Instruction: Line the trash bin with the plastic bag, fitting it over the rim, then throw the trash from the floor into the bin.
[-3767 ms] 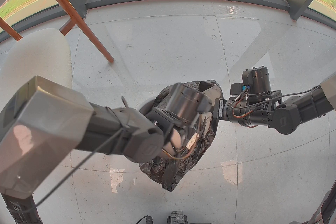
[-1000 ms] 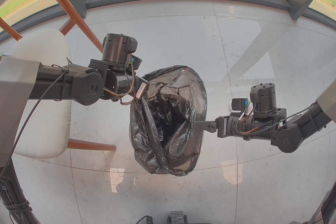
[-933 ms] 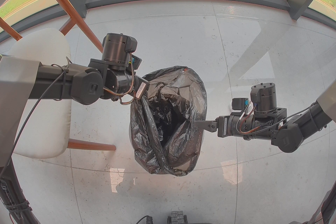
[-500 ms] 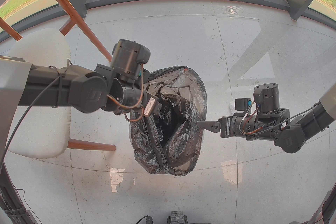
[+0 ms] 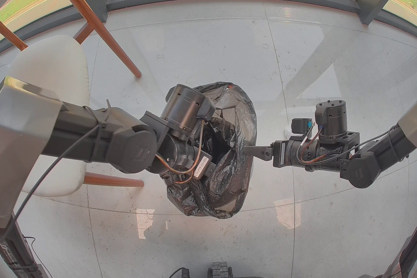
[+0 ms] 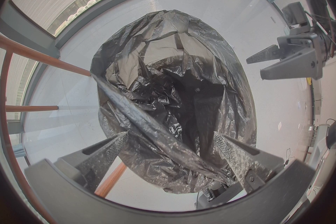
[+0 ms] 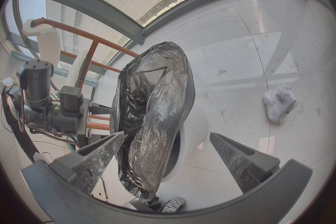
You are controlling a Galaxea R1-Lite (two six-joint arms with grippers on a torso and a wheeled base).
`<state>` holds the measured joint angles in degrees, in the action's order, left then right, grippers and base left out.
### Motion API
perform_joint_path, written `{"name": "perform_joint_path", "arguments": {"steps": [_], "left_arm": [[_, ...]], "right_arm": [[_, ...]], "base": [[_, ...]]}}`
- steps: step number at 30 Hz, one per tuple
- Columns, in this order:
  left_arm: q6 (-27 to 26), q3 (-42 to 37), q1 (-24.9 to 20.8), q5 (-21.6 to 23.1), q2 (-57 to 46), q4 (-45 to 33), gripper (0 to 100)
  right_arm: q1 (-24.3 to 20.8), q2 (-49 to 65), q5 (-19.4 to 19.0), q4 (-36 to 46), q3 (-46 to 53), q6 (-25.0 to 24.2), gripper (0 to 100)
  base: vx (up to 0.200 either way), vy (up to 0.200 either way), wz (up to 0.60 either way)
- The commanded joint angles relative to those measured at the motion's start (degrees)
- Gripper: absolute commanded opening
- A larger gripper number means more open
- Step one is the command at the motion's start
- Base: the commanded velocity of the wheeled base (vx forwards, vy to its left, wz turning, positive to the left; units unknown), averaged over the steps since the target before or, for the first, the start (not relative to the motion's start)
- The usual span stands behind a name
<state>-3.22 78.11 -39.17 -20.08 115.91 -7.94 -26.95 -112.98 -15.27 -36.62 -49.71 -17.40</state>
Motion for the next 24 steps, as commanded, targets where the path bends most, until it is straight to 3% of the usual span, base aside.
{"name": "perform_joint_path", "arguments": {"steps": [1,15,24], "left_arm": [[0.05,1.70,0.06,-0.84,3.97,0.03,0],[0.58,2.93,1.64,-4.00,3.36,-0.68,0],[0.05,0.47,7.09,-3.92,-2.71,-5.51,0]], "right_arm": [[-0.20,-0.04,-0.11,-0.03,-0.30,-0.01,100],[-0.29,0.31,-0.11,-0.12,-0.38,-0.09,100],[-0.47,0.04,-0.11,-0.03,-0.38,-0.09,100]], "base": [[0.000,0.000,0.00],[0.000,0.000,0.00],[0.000,0.000,0.00]]}}
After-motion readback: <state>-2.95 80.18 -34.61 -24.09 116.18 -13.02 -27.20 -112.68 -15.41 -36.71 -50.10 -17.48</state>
